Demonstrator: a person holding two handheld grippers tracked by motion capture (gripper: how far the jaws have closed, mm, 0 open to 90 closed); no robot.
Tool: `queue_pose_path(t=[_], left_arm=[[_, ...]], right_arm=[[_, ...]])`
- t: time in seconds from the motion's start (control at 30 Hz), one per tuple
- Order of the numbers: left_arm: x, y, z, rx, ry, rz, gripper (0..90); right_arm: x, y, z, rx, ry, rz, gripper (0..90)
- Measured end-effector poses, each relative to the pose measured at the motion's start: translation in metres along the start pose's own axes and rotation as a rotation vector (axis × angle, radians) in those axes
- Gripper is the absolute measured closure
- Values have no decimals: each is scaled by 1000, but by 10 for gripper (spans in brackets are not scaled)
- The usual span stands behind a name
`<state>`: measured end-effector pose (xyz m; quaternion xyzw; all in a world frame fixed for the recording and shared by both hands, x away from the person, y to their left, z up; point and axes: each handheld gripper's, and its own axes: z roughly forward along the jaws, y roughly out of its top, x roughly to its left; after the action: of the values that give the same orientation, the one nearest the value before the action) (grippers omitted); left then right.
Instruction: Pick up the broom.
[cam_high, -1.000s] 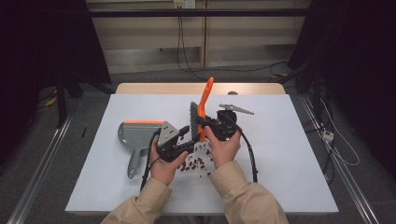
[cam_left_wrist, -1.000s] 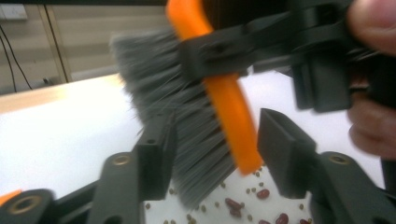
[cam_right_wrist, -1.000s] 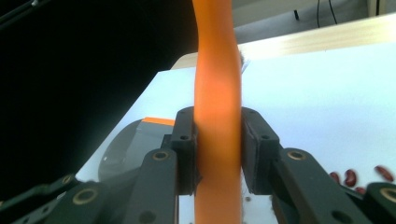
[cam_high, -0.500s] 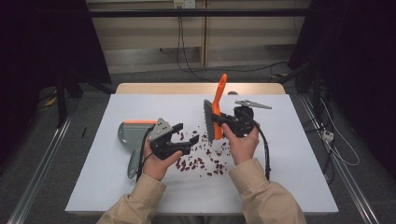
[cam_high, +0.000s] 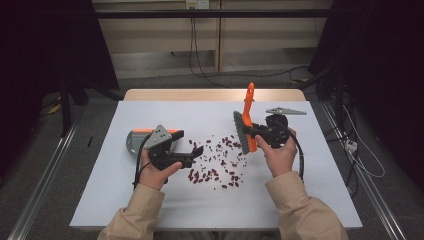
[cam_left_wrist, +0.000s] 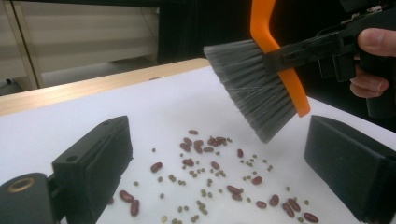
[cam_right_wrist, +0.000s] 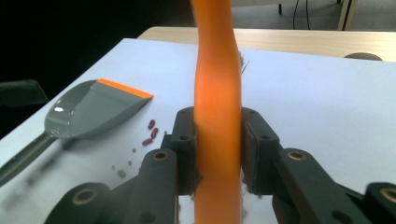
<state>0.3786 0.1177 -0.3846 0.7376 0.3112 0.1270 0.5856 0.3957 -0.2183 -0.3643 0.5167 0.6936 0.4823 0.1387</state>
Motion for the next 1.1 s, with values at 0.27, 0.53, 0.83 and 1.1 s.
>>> queue_pose_path(t=[0.27,0.53,0.83,1.1], left_arm=[[15,-2,-17,-10,17,-3,45],[30,-12,-31,9,26,4,45],[43,-20,-52,0,34,-1,46],[54,-27,-75,6,33,9,43]], right_arm=[[-10,0,-7,48,-37,-42,702],[-19,-2,-6,97,-56,-44,701],[-22,-2,-8,127,-68,-56,701],[-28,-3,-8,149,-94,-54,701]])
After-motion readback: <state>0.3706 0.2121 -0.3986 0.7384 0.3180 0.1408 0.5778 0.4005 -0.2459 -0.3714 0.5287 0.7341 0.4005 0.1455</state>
